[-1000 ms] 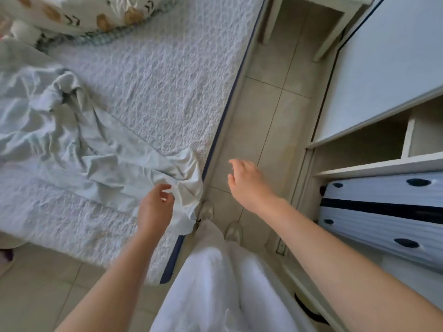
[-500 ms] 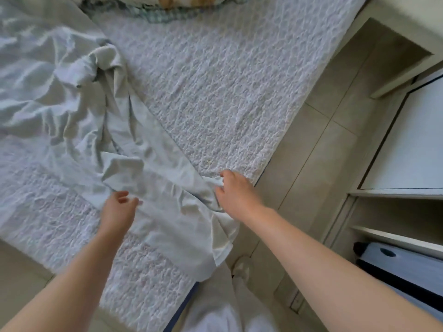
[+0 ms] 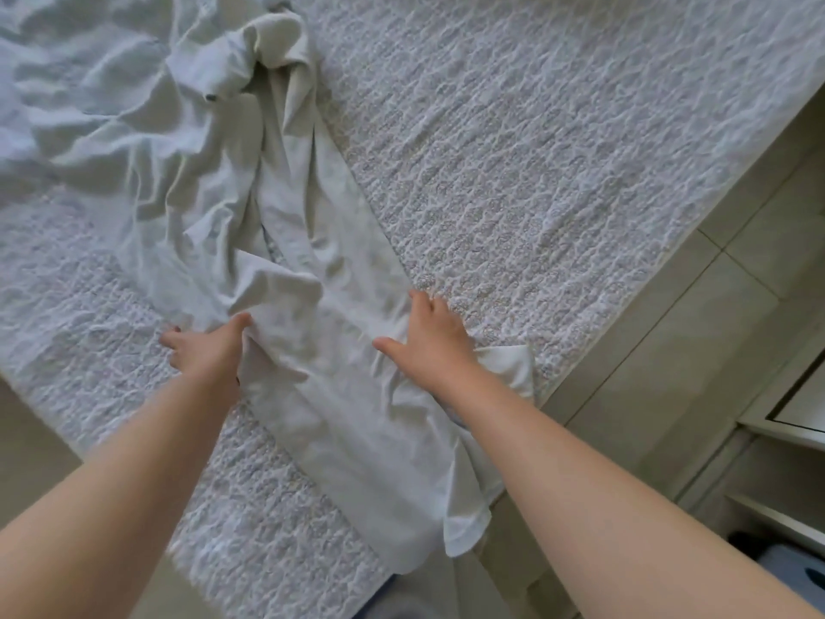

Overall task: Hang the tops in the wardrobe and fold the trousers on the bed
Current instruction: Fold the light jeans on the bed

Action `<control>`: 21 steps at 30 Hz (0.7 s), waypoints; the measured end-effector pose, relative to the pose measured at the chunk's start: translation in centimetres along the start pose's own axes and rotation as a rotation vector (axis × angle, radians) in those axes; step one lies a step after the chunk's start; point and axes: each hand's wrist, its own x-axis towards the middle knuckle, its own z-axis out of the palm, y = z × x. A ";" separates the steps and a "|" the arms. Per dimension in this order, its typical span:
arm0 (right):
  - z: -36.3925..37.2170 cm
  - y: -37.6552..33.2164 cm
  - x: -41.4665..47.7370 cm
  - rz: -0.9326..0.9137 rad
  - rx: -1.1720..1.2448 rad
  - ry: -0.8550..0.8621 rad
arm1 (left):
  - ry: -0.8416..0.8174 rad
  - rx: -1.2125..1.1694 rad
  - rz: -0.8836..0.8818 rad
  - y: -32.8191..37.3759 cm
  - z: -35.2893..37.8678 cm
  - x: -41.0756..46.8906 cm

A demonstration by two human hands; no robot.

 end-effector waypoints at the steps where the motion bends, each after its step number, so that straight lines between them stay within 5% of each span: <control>1: 0.2 -0.2 0.0 -0.010 -0.021 0.003 | -0.018 -0.033 0.002 0.0 0.2 -0.2; 6: 0.4 -1.0 0.0 -0.058 0.059 -0.022 | -0.172 -0.179 0.158 0.0 2.4 -3.2; 21: 2.8 6.4 -4.8 -0.057 0.348 0.137 | -0.437 0.013 0.543 -3.6 6.7 -14.2</control>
